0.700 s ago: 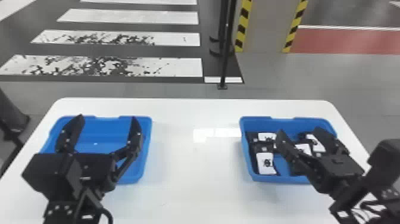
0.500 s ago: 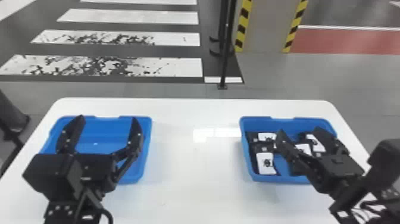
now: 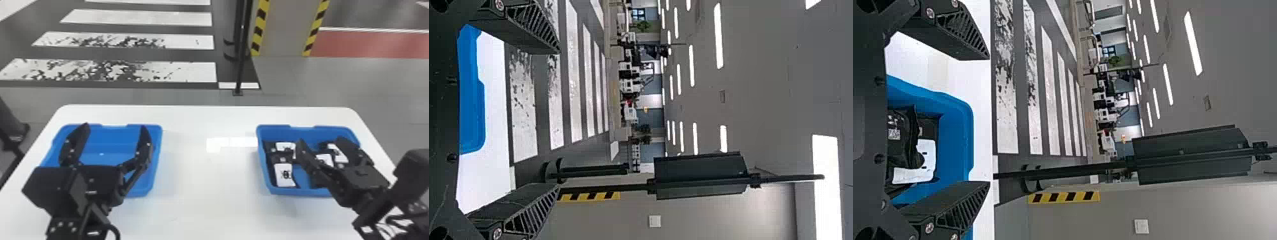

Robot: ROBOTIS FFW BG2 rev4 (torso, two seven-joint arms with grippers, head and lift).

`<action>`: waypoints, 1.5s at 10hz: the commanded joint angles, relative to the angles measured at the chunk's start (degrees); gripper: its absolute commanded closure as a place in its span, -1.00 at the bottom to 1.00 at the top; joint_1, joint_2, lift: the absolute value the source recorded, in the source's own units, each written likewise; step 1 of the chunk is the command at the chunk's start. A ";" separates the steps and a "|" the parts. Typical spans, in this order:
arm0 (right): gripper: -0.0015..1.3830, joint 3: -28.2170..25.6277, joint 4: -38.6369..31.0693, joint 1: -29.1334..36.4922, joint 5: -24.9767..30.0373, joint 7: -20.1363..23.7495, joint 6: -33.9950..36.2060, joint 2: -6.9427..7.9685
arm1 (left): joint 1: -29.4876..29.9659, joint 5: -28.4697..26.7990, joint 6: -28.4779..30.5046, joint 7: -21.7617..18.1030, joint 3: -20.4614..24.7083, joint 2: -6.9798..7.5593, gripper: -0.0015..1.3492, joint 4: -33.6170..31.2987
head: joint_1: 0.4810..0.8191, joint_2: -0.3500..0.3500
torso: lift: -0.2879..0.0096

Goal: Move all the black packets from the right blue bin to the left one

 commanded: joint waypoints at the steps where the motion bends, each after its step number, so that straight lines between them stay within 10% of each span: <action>1: -0.80 0.00 0.42 -0.19 -0.10 0.00 0.03 0.00 | -0.08 0.02 -0.18 0.00 0.02 -0.03 -0.89 0.15 | 0.27 -0.12 | -0.01; 7: -0.81 0.00 1.54 -8.20 3.21 0.09 24.64 -0.62 | -0.08 0.02 -0.74 -0.61 0.47 -0.20 -0.89 0.57 | 0.27 -0.12 | -0.01; 15: -0.76 3.43 13.78 -15.94 4.70 0.18 25.91 -1.32 | -0.08 0.24 -4.54 -1.05 1.61 -0.82 -0.89 3.11 | 0.27 -0.12 | -0.01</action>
